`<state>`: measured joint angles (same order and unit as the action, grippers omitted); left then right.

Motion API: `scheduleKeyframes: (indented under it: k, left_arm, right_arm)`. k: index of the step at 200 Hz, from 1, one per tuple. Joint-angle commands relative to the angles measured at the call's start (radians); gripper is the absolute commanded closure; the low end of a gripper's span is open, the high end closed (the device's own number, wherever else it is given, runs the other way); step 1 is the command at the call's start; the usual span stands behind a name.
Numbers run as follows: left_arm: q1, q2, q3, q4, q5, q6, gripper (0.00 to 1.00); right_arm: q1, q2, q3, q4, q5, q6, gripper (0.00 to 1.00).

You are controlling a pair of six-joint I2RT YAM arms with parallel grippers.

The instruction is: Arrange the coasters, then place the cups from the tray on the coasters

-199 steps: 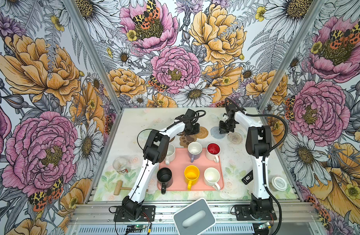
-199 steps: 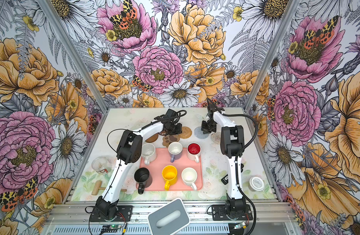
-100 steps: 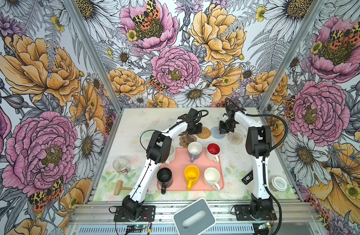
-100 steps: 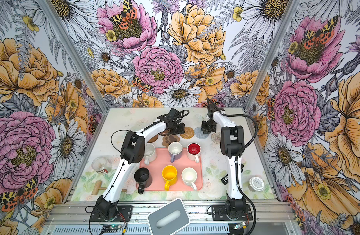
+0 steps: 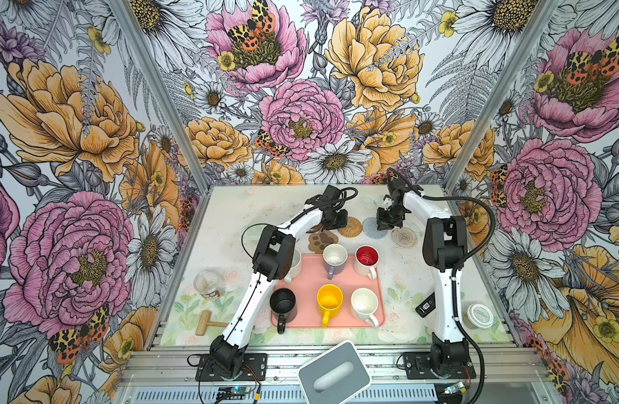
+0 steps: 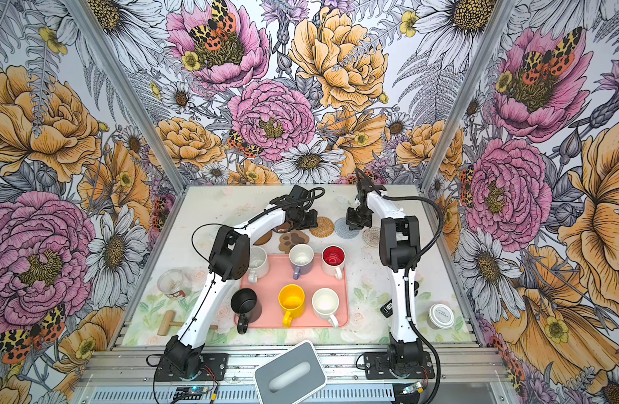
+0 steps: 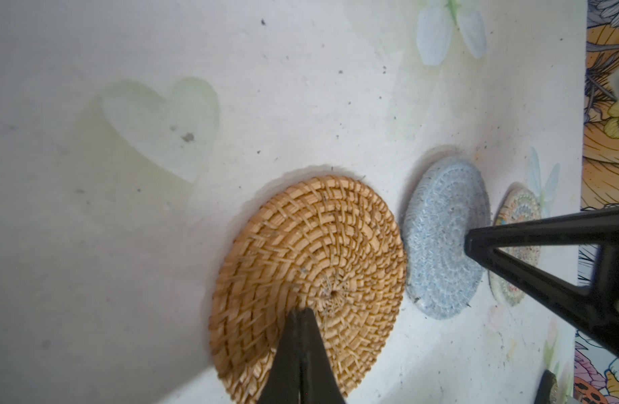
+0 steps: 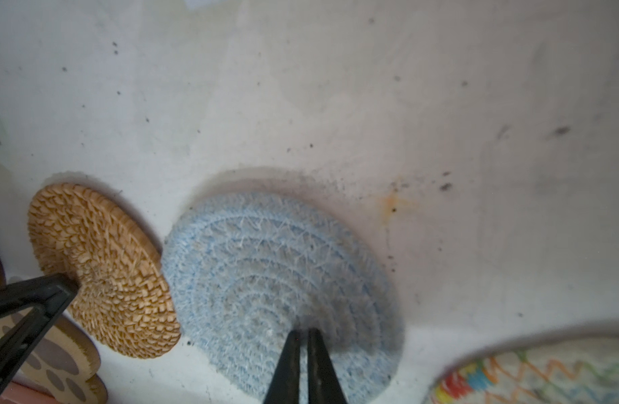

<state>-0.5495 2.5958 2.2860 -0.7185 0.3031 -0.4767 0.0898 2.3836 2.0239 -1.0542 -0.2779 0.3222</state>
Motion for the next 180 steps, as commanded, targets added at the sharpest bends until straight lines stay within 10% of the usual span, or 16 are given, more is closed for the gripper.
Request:
scheduleKeyframes:
  k: [1, 180]
  left_arm:
    - [0.008, 0.025, 0.029, -0.024, -0.006, -0.014, 1.0]
    - [0.079, -0.18, -0.018, -0.024, -0.013, 0.029, 1.0]
  right_arm:
    - [-0.005, -0.011, -0.013, -0.001, 0.014, -0.005, 0.86]
    - [-0.08, -0.247, -0.136, 0.003, 0.038, -0.067, 0.78]
